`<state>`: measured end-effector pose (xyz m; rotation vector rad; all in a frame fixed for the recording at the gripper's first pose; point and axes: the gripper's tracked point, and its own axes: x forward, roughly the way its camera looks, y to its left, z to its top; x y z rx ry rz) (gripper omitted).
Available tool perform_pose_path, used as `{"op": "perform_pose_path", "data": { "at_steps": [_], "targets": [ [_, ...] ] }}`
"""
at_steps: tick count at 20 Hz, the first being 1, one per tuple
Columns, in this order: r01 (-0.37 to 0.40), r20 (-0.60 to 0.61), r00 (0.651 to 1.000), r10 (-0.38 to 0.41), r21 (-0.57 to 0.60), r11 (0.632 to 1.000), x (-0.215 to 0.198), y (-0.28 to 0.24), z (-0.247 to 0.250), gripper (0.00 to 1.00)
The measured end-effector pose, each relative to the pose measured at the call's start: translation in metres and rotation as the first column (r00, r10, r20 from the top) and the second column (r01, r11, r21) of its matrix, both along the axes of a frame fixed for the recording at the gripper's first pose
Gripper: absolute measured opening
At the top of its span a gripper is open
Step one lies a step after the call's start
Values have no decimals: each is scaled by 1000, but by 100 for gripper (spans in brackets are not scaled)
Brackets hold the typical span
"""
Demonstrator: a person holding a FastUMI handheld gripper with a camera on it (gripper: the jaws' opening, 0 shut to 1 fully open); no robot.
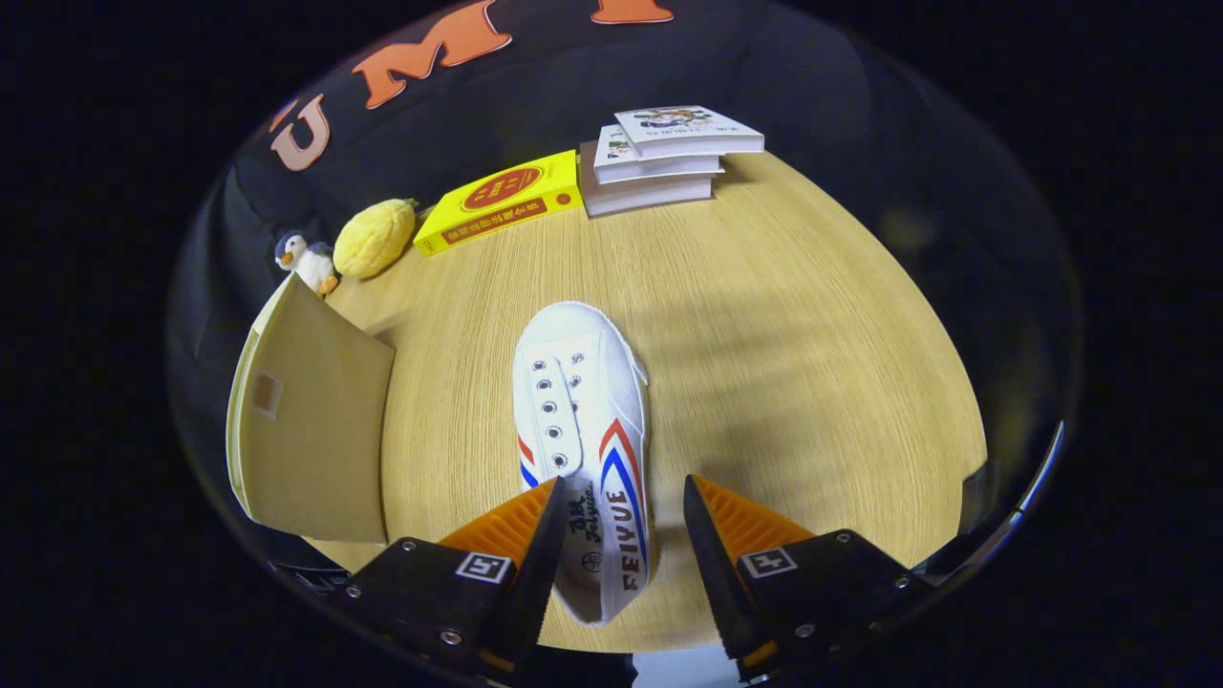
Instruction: Open the storage box then place both shoes into the box .Put the left shoe in first, then the right shoe, with the right side of both shoes facing outward in a uniform manner.
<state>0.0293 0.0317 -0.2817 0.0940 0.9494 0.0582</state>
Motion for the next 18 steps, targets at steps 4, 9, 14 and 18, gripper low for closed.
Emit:
{"op": "perform_pose_path", "data": {
  "at_steps": [4,9,14,18],
  "targets": [
    [-16,-1,1000,16,-16,1000,10,2,-13,53],
    [-33,26,999,33,-21,999,12,3,-18,24],
    [7,73,997,-11,59,998,17,-4,-19,4],
    [77,77,992,-96,221,972,10,12,-13,0]
  ]
}}
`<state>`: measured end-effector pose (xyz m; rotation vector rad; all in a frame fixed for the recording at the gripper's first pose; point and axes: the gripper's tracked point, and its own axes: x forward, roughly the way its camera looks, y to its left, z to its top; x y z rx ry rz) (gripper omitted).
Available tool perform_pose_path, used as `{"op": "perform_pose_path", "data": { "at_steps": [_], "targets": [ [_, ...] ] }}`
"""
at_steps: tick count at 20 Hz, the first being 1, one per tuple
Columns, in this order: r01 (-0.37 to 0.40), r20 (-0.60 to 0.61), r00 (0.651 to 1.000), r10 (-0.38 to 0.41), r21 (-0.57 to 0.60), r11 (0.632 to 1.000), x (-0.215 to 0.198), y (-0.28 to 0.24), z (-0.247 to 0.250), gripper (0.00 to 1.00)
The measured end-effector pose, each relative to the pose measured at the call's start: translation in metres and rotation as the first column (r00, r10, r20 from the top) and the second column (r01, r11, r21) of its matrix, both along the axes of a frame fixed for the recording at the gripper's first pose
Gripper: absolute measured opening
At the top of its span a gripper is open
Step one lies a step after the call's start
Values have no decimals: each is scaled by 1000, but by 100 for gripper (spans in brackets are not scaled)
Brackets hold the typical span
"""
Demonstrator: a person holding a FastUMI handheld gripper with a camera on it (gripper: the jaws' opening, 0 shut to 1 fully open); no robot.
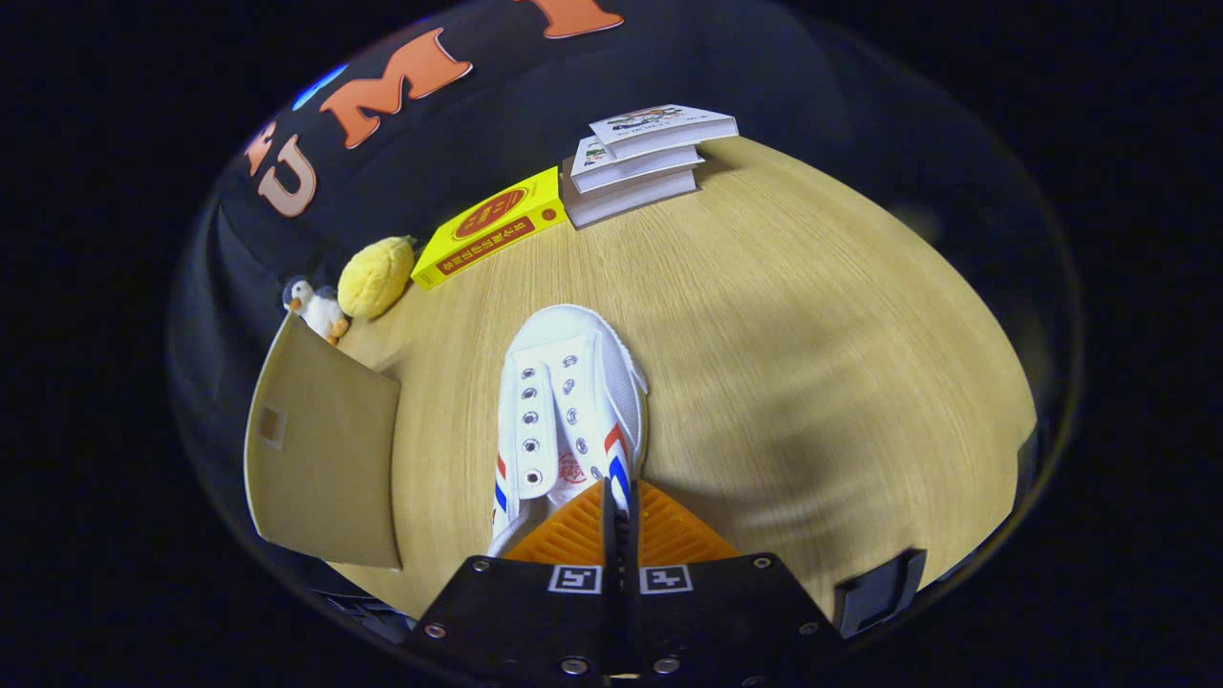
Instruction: Open the storage box then place both shoes into the box .Put the left shoe in first, then the right shoe, with the right side of both shoes facing outward in a uniform manner.
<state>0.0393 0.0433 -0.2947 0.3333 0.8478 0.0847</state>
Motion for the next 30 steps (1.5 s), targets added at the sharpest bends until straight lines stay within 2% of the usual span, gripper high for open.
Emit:
{"op": "perform_pose_path", "data": {
  "at_steps": [3,11,18,22,26,30],
  "targets": [
    [27,18,999,-28,48,999,0,9,8,0],
    [2,87,996,-17,164,987,-12,59,65,0],
    [-92,207,976,69,104,990,-33,135,148,0],
    [-165,271,954,130,109,980,-50,202,187,0],
    [-222,255,947,194,84,972,-58,262,181,0],
    [-217,213,953,214,-9,976,-49,297,148,0]
  ]
}}
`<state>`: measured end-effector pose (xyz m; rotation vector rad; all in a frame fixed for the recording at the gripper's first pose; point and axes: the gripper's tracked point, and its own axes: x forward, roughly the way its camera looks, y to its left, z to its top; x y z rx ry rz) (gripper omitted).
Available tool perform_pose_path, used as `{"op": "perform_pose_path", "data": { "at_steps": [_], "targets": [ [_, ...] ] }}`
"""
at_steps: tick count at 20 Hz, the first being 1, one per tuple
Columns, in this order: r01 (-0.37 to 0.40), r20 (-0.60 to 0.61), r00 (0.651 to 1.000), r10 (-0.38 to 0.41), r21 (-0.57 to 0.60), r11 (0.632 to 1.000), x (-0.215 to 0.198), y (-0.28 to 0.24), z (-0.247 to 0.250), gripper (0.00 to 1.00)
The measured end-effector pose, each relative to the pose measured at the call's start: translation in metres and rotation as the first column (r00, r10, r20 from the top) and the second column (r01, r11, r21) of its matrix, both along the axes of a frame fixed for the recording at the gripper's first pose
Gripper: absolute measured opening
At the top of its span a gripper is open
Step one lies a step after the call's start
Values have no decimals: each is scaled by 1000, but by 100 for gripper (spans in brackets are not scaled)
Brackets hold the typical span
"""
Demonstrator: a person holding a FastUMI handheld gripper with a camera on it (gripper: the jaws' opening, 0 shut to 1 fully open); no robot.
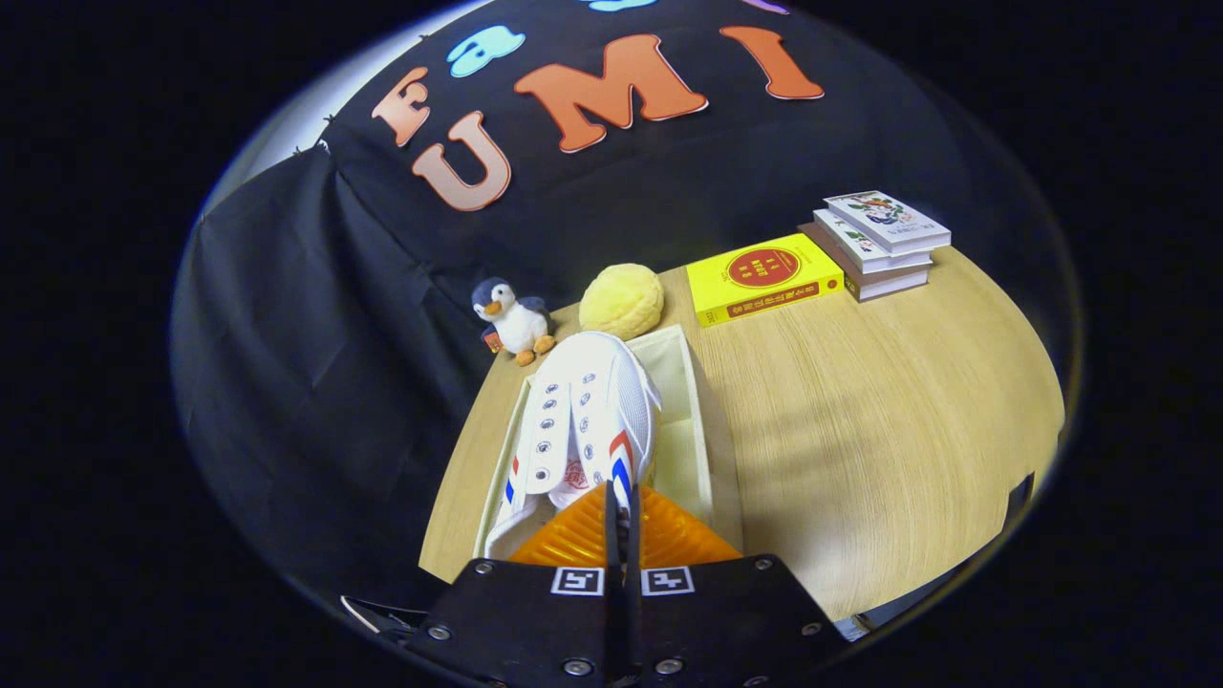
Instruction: Open the storage box then place both shoes into the box .Put the left shoe in first, then the right shoe, with the right side of both shoes facing outward in a uniform manner.
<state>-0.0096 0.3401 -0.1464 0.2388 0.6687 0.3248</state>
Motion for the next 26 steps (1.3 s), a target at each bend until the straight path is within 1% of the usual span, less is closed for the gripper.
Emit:
{"op": "perform_pose_path", "data": {
  "at_steps": [4,6,8,11,16,17,19,20,21,23,24,25,26],
  "targets": [
    [28,15,1000,-27,-96,995,15,9,-14,0],
    [32,57,998,-27,-88,996,27,22,-5,0],
    [43,96,995,-32,-123,991,34,20,8,0],
    [18,109,994,-8,-92,996,35,31,21,0],
    [48,148,989,-29,-128,991,35,3,38,1],
    [57,169,985,-32,-145,988,37,-7,43,2],
    [85,212,976,-46,-179,980,39,-28,58,7],
    [96,226,973,-53,-185,978,39,-38,65,16],
    [112,240,969,-65,-187,976,40,-48,72,21],
    [168,281,953,-109,-196,966,43,-76,87,40],
    [184,293,949,-120,-203,962,44,-88,92,57],
    [197,298,946,-130,-208,958,43,-99,94,64],
    [198,299,945,-130,-209,958,41,-106,97,82]
  ]
}}
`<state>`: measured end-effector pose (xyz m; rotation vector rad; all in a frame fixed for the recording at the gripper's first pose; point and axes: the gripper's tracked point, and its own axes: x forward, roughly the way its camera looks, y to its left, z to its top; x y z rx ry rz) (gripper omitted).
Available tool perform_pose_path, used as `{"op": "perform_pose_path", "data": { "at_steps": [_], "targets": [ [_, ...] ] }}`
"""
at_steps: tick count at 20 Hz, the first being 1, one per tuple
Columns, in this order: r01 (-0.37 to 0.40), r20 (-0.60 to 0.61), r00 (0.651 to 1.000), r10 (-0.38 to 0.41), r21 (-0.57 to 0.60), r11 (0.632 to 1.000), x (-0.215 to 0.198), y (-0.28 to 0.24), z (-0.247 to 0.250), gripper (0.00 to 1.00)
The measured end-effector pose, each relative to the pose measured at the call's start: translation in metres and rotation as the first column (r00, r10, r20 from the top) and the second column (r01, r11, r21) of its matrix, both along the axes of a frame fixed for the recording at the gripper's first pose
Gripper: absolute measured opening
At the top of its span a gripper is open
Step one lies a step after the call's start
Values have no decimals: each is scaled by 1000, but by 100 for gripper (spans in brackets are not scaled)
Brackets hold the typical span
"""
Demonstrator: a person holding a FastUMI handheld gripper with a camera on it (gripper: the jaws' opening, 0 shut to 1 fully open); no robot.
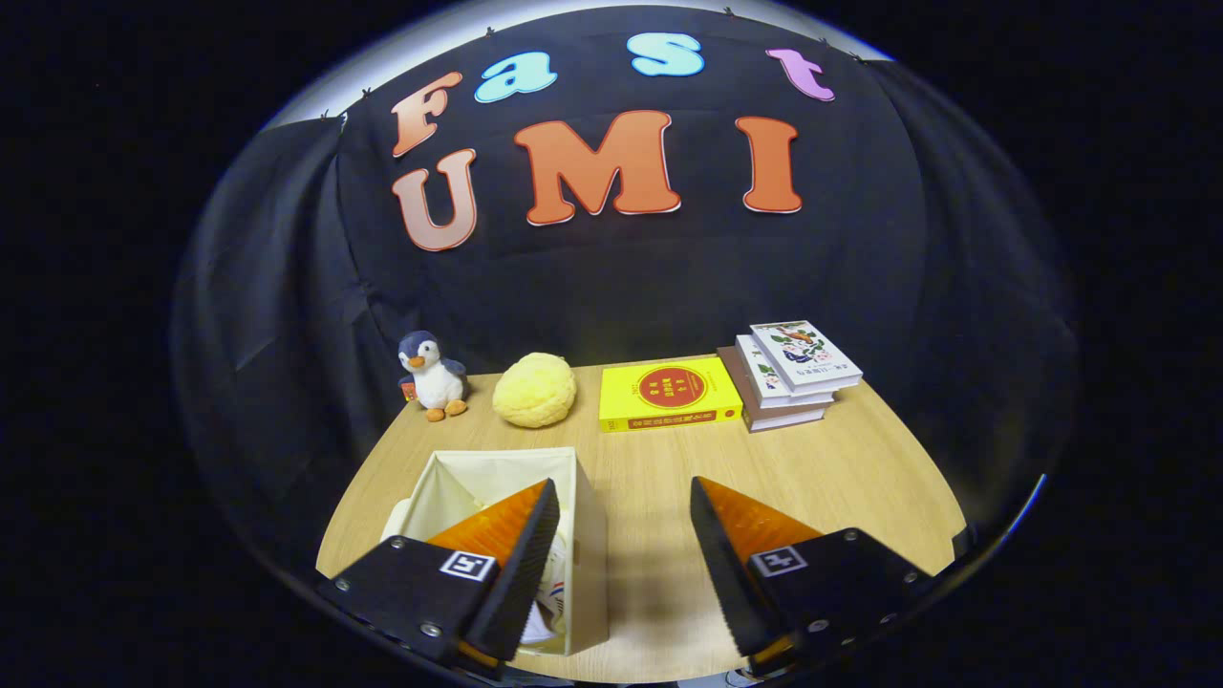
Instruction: Open the storage box then place both shoes into the box .Put the left shoe in first, then the right shoe, with the right side of both shoes facing outward in a uniform manner.
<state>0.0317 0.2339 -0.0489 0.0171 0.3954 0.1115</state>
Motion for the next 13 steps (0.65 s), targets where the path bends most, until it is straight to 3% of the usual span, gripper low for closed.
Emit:
{"op": "perform_pose_path", "data": {
  "at_steps": [2,13],
  "targets": [
    [12,11,1000,-12,-6,1000,-4,-19,7,98],
    [47,94,994,-52,53,998,-33,-120,39,98]
  ]
}}
